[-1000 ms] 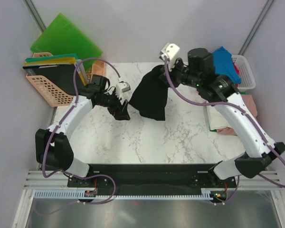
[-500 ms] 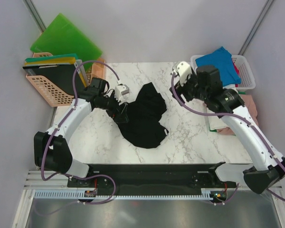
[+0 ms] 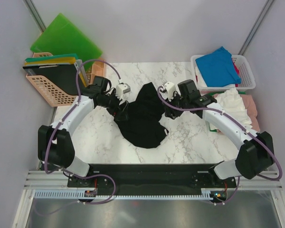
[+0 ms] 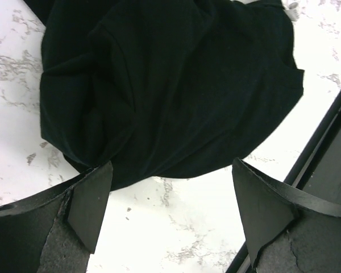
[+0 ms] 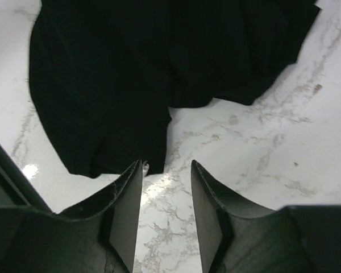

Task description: Fold and stack the t-shirts

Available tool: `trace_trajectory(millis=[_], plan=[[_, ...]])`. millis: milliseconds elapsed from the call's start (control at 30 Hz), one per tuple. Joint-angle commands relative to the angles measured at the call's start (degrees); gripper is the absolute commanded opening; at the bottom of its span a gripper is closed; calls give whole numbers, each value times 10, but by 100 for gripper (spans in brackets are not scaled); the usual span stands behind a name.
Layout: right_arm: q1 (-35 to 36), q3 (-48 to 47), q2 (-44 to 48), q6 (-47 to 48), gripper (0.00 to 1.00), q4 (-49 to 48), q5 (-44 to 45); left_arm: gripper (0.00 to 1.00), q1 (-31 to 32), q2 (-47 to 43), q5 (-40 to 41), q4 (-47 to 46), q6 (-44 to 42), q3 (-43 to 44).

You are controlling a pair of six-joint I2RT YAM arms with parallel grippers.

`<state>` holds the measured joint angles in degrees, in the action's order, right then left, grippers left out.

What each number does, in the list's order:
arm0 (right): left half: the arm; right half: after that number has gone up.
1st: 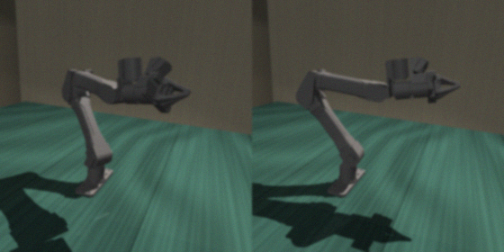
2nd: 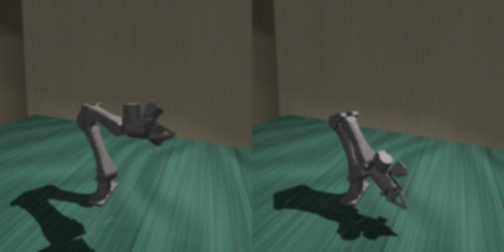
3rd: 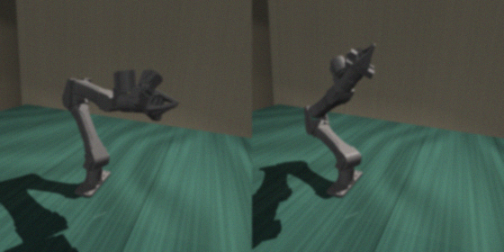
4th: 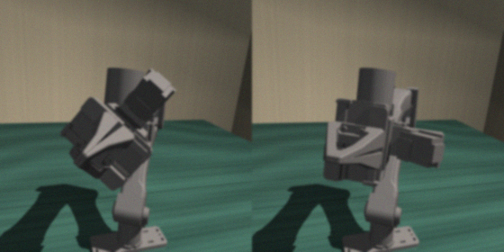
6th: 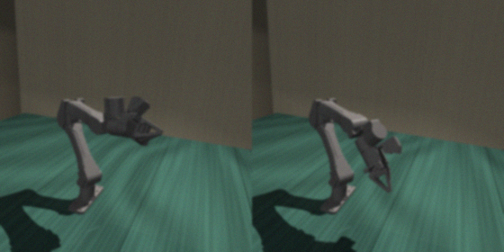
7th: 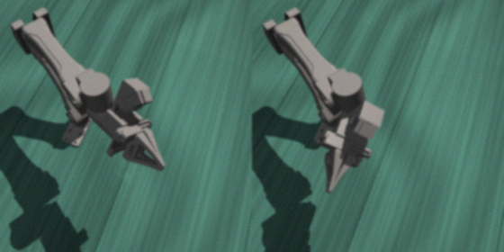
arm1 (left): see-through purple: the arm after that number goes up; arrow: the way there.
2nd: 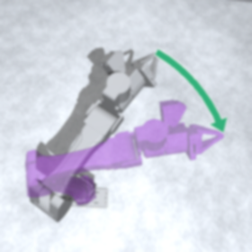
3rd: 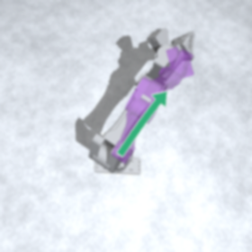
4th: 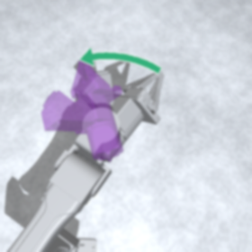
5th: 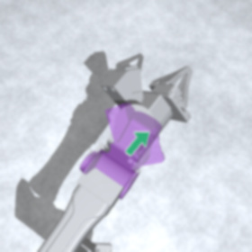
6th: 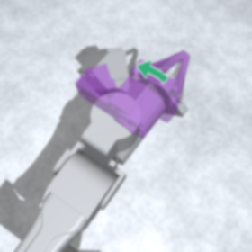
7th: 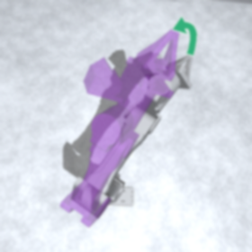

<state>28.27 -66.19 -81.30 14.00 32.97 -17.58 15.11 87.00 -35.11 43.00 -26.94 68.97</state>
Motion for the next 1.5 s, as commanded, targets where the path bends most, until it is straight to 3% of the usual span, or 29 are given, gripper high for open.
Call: trace_trajectory(millis=[0, 233, 500, 600, 633, 733, 1033, 1167, 1233, 1267, 1467], plan=[[1, -22, -26, -37, 46, -45, -120, 92, -1, 24, 15, -23, 6, 37], [3, 25, -77, -54, 41, -69, -255, 92, -1, 56, 18, -36, 6, 36], [3, 86, -103, -64, 42, -110, -301, 91, -1, 54, 32, -35, 3, 35], [9, 78, -128, -62, 46, -113, -315, 91, 3, 56, 30, -36, 7, 38], [11, 74, -134, -62, 56, -113, -320, 91, 4, 56, 31, -35, 8, 39], [23, 62, -158, -63, 61, -116, -316, 91, 7, 51, 34, -35, 7, 36], [33, 39, -211, -65, 63, -132, -306, 91, 8, 36, 46, -36, -5, 11], [36, 35, -214, -66, 45, -135, -297, 91, 8, 39, 43, -36, -5, 11], [37, 38, -208, -66, 12, -135, -291, 91, 8, 40, 43, -36, -5, 11], [36, 38, -207, -67, 1, -135, -290, 91, 7, 39, 42, -37, -5, 9], [36, 0, -164, -54, 0, -108, -265, 91, 8, 48, 43, -37, -7, 6]])
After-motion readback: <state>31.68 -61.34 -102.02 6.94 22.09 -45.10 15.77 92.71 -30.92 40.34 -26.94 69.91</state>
